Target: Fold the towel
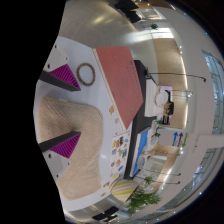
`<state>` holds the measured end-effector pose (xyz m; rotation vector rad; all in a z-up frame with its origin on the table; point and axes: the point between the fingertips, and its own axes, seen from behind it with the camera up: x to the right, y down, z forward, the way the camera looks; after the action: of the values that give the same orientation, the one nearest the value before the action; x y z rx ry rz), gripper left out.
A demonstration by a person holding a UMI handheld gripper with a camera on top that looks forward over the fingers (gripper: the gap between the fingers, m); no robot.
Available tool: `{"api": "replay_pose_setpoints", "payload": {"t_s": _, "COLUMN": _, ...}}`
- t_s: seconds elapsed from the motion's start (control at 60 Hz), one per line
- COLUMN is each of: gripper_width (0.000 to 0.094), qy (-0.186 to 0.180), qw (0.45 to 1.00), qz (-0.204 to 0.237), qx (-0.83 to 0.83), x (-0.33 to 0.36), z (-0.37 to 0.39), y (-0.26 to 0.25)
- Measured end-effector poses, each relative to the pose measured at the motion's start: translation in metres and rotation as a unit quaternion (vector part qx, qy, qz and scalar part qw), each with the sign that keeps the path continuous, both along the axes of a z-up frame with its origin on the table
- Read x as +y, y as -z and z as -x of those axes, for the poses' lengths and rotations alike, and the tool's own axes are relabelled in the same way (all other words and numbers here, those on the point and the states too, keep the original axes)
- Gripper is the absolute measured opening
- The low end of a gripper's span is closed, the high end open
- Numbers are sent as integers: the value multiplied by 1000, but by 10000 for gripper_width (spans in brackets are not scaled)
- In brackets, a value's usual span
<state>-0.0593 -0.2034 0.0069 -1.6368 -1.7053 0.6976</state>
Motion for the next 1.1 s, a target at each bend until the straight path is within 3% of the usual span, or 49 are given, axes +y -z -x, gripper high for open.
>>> {"api": "replay_pose_setpoints", "payload": {"t_s": 0.133, "gripper_width": 773, "qy": 0, "qw": 1000, "qz": 1, "qx": -11, "x": 6, "z": 11, "y": 19}}
{"api": "replay_pose_setpoints", "payload": {"t_s": 0.233, "gripper_width": 656, "qy": -12, "qw": 1000, "qz": 1, "qx": -13, "x": 3, "z": 11, "y": 21}}
{"api": "replay_pose_setpoints", "payload": {"t_s": 0.283, "gripper_width": 343, "qy": -15, "qw": 1000, "qz": -17, "qx": -15, "x": 6, "z": 13, "y": 22}}
{"api": "replay_pose_setpoints", "payload": {"t_s": 0.333, "gripper_width": 31, "qy": 8, "qw": 999, "qz": -52, "qx": -13, "x": 27, "z": 14, "y": 20}}
{"api": "replay_pose_setpoints", "payload": {"t_s": 0.467, "gripper_width": 11, "qy": -1, "qw": 999, "qz": -5, "qx": -36, "x": 27, "z": 12, "y": 11}}
{"api": "replay_pose_setpoints", "payload": {"t_s": 0.6, "gripper_width": 12, "qy": -16, "qw": 999, "qz": 30, "qx": -26, "x": 57, "z": 11, "y": -40}}
{"api": "replay_pose_setpoints", "payload": {"t_s": 0.783, "gripper_width": 12, "qy": 1, "qw": 1000, "qz": 1, "qx": 4, "x": 174, "z": 8, "y": -105}}
{"api": "replay_pose_setpoints", "payload": {"t_s": 0.917, "gripper_width": 13, "qy": 28, "qw": 999, "qz": -21, "qx": -4, "x": 261, "z": 3, "y": -91}}
{"api": "replay_pose_setpoints", "payload": {"t_s": 1.033, "gripper_width": 30, "qy": 42, "qw": 999, "qz": -9, "qx": -14, "x": 301, "z": -2, "y": -58}}
{"api": "replay_pose_setpoints", "payload": {"t_s": 1.067, "gripper_width": 104, "qy": 43, "qw": 999, "qz": -7, "qx": -15, "x": 308, "z": -2, "y": -53}}
{"api": "replay_pose_setpoints", "payload": {"t_s": 1.1, "gripper_width": 364, "qy": 42, "qw": 999, "qz": -6, "qx": -17, "x": 313, "z": -5, "y": -51}}
